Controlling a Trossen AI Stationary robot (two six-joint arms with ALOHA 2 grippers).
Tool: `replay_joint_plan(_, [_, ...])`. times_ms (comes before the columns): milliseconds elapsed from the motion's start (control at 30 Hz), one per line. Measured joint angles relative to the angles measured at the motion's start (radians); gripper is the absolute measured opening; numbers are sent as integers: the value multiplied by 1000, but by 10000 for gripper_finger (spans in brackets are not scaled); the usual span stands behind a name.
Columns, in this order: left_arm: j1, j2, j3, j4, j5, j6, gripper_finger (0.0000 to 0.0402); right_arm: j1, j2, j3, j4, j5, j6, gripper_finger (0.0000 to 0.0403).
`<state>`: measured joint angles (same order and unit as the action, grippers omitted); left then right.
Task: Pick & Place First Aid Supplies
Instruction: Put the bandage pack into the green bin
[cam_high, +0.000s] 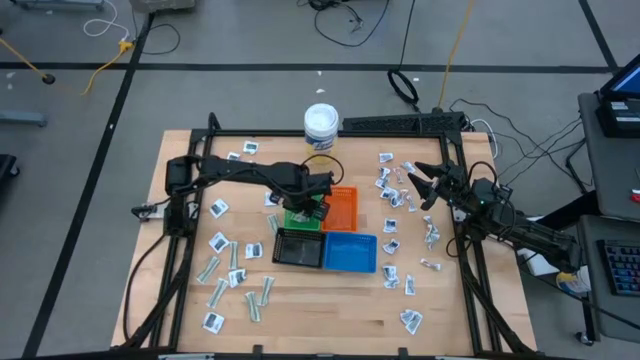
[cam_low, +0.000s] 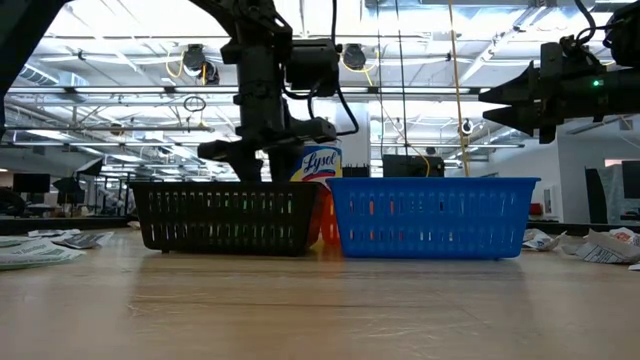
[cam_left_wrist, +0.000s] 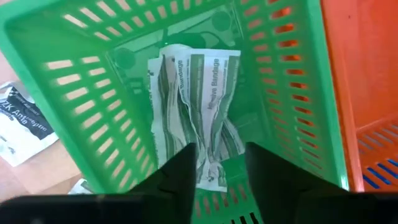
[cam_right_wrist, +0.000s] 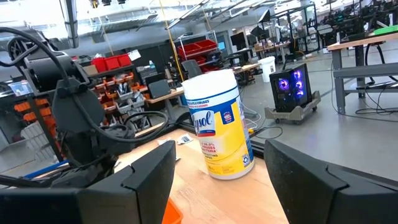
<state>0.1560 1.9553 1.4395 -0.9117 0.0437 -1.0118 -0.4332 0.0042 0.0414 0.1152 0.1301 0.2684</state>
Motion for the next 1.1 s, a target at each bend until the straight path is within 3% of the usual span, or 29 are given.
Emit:
replay_joint_plan(167, [3,-4,0,12,0,3,201,0,0,0,0,0,0,242])
replay_joint_plan(367, [26,-21,5,26,44,20,220,0,0,0,0,0,0,242])
replay_joint_plan(567, [45,-55,9,22,116,59,207,0,0,0,0,0,0,243])
replay_joint_plan(1100, [88,-207,5,-99,57,126,146,0,2,0,0,0,0,243])
